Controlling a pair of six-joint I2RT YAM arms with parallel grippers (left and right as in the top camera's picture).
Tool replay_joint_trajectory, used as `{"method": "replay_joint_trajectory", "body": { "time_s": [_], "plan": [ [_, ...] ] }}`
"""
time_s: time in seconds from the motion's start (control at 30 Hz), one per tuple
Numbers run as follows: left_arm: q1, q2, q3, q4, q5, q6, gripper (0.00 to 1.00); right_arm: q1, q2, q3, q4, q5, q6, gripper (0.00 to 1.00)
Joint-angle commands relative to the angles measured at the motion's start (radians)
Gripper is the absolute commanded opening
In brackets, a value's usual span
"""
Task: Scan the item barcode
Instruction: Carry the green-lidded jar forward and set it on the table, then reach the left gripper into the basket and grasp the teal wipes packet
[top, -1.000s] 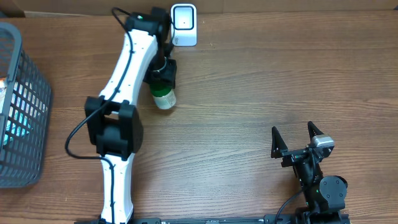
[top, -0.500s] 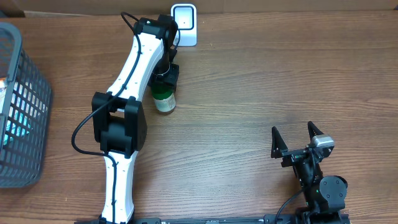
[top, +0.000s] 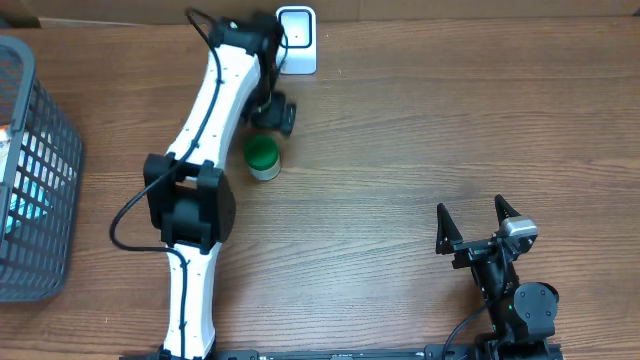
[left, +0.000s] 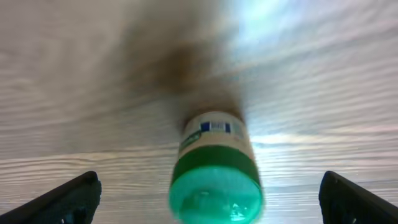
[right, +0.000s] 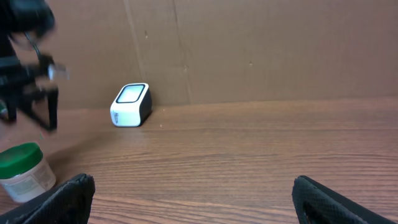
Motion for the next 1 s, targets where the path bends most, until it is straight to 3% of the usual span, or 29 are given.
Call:
{"method": "replay_joint_trajectory", "body": {
  "time_s": [0.0, 0.1, 0.27, 0.47, 0.6, 0.77, 0.97],
  "plan": [
    [0.070, -0.171, 0.248, -0.047, -0.021, -0.106, 1.00, -0.007, -0.008, -0.010, 0.003, 0.002, 0.004, 1.00],
    [0.174, -0.285, 0.374, -0.085, -0.019, -0.149, 1.00, -0.007, -0.008, -0.010, 0.003, 0.003, 0.004, 1.00],
    [0.389, -0.452, 0.406, -0.101, -0.011, -0.149, 1.00, -0.007, -0.008, -0.010, 0.003, 0.002, 0.004, 1.00],
    [0.887, -0.534, 0.394, -0.148, 0.019, -0.200, 1.00, -0.007, -0.008, -0.010, 0.003, 0.002, 0.004, 1.00],
    [1.097, -0.488, 0.274, -0.145, 0.051, -0.200, 0.97, -0.007, -0.008, -0.010, 0.003, 0.002, 0.004, 1.00],
    [1.212, -0.380, 0.116, -0.100, 0.085, -0.200, 0.83, -0.007, -0.008, -0.010, 0.003, 0.002, 0.004, 1.00],
    [1.222, -0.280, -0.135, 0.064, 0.048, -0.196, 0.82, -0.007, -0.008, -0.010, 0.003, 0.003, 0.004, 1.00]
  ]
}}
